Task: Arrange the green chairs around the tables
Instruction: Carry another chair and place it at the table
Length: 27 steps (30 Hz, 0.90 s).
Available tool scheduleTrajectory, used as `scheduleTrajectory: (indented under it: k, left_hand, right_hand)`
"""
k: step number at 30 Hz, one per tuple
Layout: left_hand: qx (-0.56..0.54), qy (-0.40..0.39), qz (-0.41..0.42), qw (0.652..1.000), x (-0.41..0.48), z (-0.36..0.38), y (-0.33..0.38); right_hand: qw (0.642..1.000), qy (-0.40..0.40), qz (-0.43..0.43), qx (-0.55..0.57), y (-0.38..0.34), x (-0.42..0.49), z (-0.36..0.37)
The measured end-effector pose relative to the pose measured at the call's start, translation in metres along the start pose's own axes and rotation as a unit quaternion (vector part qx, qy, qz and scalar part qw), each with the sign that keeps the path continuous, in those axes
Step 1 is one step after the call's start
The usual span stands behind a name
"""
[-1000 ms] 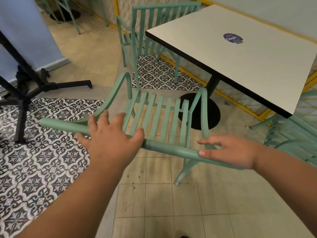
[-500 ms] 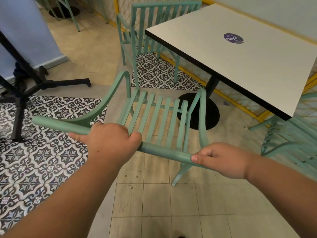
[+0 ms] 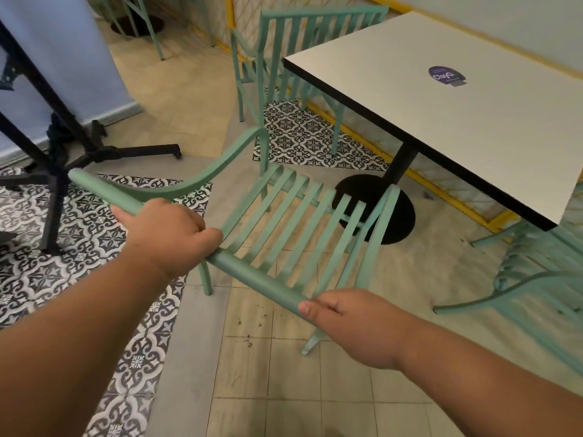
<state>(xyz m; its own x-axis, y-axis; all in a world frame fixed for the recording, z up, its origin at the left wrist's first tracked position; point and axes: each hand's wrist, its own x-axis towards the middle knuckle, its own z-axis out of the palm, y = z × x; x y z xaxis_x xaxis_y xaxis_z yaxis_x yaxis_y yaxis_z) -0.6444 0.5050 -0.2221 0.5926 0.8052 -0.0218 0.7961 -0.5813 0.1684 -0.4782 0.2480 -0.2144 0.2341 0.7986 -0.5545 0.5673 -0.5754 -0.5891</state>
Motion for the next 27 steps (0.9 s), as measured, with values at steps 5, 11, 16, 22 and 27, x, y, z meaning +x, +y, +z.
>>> scheduleTrajectory:
  k: [5,11,16,22,27]
  left_hand:
    - [-0.009,-0.011,0.025,1.0,0.013,-0.006,-0.023]
    - [-0.021,-0.03,0.049,0.998,0.027,-0.017,-0.043]
    - [0.02,-0.053,0.064,0.996,0.041,-0.023,-0.056]
    - [0.019,-0.052,0.08,0.995,0.053,-0.025,-0.068]
    - [0.033,-0.088,0.077,0.993,0.05,-0.026,-0.067]
  right_hand:
    - [1.0,0.001,-0.02,0.018,-0.027,0.003,0.02]
    - [0.998,0.001,-0.03,0.053,-0.057,0.011,0.041]
    - [0.996,0.012,-0.036,0.075,-0.074,0.022,0.056]
    - [0.996,0.032,-0.03,0.076,-0.088,0.033,0.068]
    - [0.992,0.008,-0.025,0.124,-0.078,0.039,0.068]
